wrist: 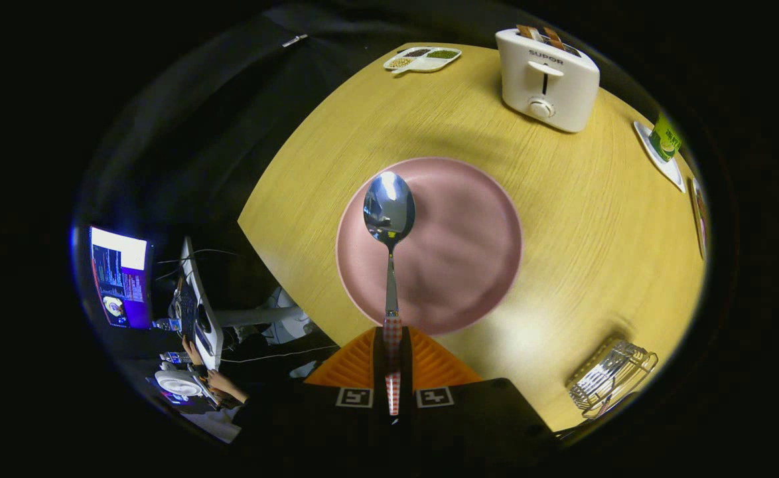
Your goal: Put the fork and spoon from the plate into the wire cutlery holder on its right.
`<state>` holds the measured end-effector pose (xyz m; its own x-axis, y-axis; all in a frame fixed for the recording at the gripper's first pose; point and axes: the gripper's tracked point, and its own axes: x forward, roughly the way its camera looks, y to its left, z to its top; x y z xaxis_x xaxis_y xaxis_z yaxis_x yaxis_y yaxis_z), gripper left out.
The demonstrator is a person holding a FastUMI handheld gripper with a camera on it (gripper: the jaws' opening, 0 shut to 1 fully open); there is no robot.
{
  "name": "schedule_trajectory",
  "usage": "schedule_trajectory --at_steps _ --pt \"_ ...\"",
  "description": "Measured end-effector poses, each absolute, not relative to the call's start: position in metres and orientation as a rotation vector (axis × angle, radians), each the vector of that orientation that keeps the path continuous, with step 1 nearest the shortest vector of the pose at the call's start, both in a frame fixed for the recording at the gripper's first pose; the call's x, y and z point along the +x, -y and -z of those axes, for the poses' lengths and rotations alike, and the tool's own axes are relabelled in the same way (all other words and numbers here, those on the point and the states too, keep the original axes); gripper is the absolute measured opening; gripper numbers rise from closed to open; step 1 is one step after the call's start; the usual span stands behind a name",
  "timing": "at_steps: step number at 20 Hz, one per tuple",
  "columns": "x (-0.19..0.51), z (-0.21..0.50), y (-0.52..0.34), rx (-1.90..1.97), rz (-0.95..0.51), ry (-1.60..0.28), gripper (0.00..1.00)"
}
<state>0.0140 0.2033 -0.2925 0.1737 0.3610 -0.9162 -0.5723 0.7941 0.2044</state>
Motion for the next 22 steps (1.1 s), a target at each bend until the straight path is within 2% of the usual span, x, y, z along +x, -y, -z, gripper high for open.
schedule_trajectory --at_steps 11,17,22 --pt "-0.024 0.211 -0.061 -0.186 -0.588 -1.249 0.09" --pt "-0.039 0.193 0.048 -0.234 -0.468 -1.407 0.09" --pt "-0.055 0.205 0.090 -0.262 -0.437 -1.644 0.09"
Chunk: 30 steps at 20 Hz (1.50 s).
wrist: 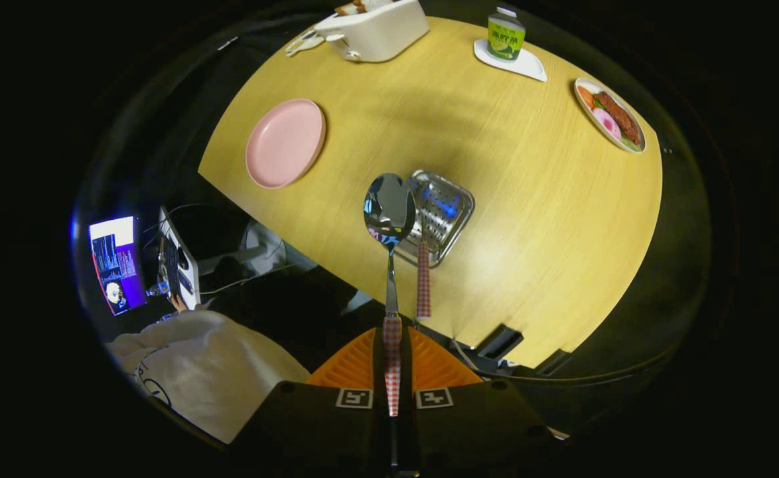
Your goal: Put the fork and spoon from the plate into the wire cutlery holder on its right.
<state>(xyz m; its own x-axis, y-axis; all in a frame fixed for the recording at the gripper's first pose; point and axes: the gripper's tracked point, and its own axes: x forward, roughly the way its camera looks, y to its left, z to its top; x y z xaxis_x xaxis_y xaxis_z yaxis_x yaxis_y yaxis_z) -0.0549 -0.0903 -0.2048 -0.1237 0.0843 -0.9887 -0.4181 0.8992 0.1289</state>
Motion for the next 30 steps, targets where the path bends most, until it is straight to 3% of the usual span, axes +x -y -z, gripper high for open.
schedule_trajectory --at_steps 10,18,20,23,25,30 --pt "-0.025 0.230 0.105 -0.233 -0.409 -1.981 0.09" --pt "0.003 0.242 0.111 -0.283 -0.396 -2.022 0.10" --pt "0.008 0.247 0.106 -0.265 -0.400 -2.005 0.15" --pt "0.018 0.241 0.102 -0.251 -0.421 -1.937 0.86" --pt "0.023 0.232 0.097 -0.220 -0.436 -1.881 1.00" --pt "0.040 0.205 0.083 -0.116 -0.454 -1.678 0.99"
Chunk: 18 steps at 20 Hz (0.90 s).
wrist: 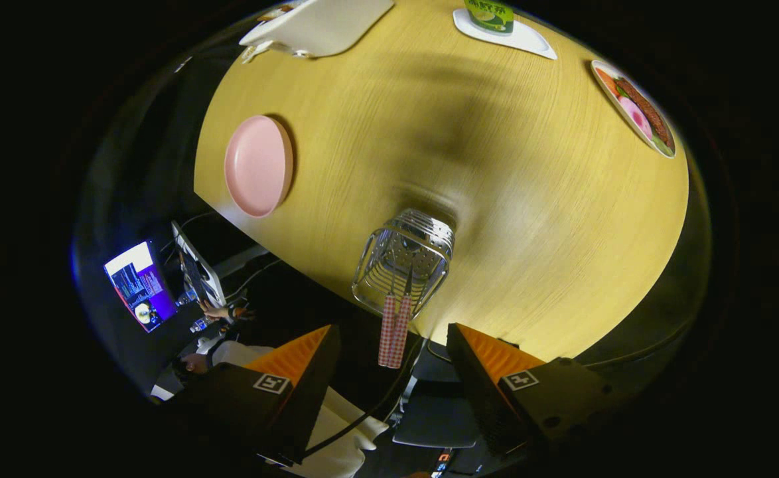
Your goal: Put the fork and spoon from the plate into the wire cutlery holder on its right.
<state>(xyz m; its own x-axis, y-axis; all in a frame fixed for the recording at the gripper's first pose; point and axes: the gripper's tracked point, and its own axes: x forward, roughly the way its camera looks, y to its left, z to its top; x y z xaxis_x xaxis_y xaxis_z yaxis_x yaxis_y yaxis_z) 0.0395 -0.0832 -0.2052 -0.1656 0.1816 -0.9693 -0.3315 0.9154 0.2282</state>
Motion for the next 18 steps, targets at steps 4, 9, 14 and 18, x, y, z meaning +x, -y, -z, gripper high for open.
schedule_trajectory --at_steps 4,9,14,18 --pt "0.047 0.182 0.073 -0.029 -0.461 -1.448 0.99" --pt "0.051 0.153 0.091 -0.008 -0.410 -1.101 0.99" --pt "0.028 0.114 0.090 -0.138 -0.411 -0.750 0.99" --pt "0.011 0.082 0.067 -0.167 -0.426 -0.519 0.99"
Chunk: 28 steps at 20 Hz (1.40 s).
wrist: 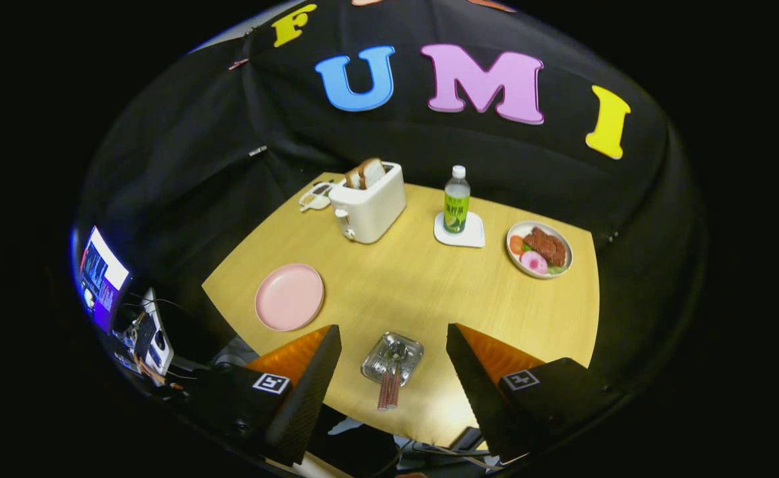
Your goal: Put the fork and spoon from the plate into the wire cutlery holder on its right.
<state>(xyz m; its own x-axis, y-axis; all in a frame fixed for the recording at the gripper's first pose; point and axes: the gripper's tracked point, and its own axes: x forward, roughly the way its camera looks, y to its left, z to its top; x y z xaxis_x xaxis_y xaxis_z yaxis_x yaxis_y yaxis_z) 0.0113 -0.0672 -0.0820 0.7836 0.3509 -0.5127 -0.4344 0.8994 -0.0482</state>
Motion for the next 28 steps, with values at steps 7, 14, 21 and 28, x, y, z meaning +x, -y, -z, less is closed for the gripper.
schedule_trajectory --at_steps 7,14,21,28 --pt "0.004 -0.003 0.021 -0.129 -0.421 -0.147 1.00" --pt "-0.010 -0.064 0.002 -0.075 -0.309 0.152 0.99" --pt "0.000 -0.052 0.006 0.010 -0.191 0.126 0.99" --pt "0.013 -0.042 0.012 -0.003 -0.129 0.087 0.99"
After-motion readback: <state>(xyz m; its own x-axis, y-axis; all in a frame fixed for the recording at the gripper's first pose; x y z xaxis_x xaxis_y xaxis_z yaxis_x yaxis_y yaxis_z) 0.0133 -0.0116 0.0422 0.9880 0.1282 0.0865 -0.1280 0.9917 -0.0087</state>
